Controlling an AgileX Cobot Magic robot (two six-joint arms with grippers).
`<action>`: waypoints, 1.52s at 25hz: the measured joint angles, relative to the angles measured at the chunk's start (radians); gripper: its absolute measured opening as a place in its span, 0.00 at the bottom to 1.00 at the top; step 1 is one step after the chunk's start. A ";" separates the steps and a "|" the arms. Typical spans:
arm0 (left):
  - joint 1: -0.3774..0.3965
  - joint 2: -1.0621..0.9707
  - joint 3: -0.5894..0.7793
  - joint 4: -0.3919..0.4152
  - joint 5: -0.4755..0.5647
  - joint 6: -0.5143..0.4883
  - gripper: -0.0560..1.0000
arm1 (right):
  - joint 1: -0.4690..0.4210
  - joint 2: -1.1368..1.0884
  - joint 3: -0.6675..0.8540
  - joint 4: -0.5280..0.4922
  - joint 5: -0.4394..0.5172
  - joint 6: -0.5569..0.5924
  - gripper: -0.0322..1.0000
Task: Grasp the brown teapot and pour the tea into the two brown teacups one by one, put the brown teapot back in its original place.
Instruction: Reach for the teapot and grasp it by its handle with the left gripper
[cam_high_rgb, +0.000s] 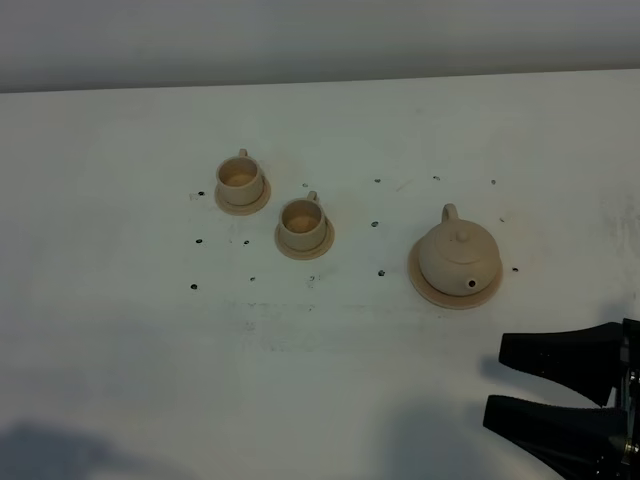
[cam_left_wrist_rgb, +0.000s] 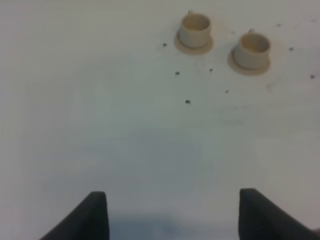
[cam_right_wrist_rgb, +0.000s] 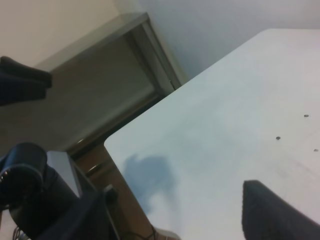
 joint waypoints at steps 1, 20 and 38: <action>0.000 -0.007 0.004 0.008 0.000 -0.001 0.55 | 0.000 0.000 0.000 -0.004 0.000 0.000 0.57; 0.000 -0.055 0.062 0.032 0.029 -0.044 0.53 | 0.000 0.000 0.000 0.017 0.000 0.020 0.57; 0.000 -0.055 0.062 0.033 0.029 -0.045 0.53 | 0.000 -0.154 -0.249 0.076 -0.063 0.450 0.57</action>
